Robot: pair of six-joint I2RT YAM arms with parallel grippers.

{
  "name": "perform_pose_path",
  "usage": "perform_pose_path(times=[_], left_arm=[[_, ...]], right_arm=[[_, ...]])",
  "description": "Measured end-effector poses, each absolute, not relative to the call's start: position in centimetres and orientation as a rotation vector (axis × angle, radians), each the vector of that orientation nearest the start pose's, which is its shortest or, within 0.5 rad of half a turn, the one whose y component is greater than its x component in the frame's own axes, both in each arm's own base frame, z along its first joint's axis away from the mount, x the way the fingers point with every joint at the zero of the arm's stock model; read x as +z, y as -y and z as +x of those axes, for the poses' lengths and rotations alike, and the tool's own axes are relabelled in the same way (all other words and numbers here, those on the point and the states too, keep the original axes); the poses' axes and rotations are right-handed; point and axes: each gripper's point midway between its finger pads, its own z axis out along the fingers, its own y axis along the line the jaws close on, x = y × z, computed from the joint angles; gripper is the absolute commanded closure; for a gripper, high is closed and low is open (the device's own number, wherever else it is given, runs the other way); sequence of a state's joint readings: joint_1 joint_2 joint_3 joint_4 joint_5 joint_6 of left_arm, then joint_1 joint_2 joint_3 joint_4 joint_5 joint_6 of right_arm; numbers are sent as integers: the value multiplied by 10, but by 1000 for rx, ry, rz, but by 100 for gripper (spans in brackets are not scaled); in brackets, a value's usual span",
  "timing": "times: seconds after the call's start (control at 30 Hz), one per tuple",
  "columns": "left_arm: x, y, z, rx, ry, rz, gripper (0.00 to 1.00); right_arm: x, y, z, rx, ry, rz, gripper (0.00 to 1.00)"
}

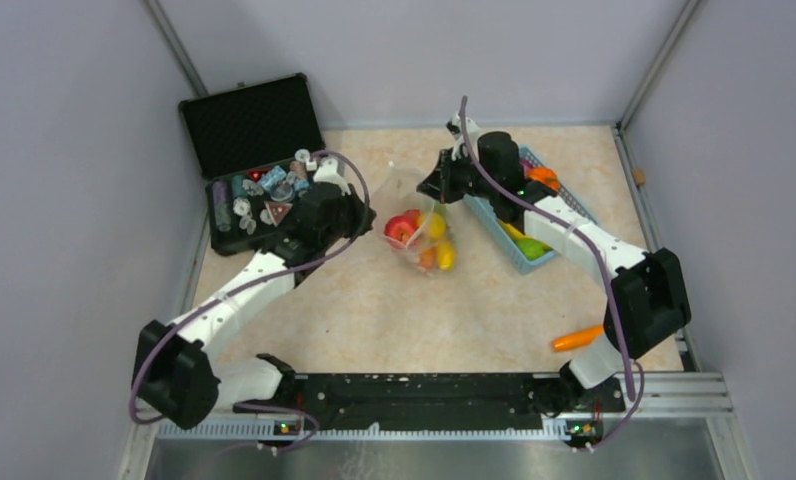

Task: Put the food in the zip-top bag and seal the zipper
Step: Adjust the zipper food storage bag at the center of the board.

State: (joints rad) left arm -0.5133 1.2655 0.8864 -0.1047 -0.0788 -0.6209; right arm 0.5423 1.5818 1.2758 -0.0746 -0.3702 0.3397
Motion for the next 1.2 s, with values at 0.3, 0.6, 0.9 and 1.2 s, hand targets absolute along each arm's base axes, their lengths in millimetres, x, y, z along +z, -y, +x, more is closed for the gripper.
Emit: perform_pose_path(times=[0.3, 0.6, 0.9, 1.2], left_arm=[[299, 194, 330, -683, -1831, -87, 100], [243, 205, 340, -637, -2000, -58, 100], [222, 221, 338, -698, -2070, -9, 100], [231, 231, 340, -759, -2041, 12, 100]], right_arm=[[237, -318, 357, 1053, -1952, -409, 99], [234, -312, 366, 1005, -1968, -340, 91], [209, -291, 374, 834, -2058, -291, 57], [241, -258, 370, 746, -1982, -240, 34]])
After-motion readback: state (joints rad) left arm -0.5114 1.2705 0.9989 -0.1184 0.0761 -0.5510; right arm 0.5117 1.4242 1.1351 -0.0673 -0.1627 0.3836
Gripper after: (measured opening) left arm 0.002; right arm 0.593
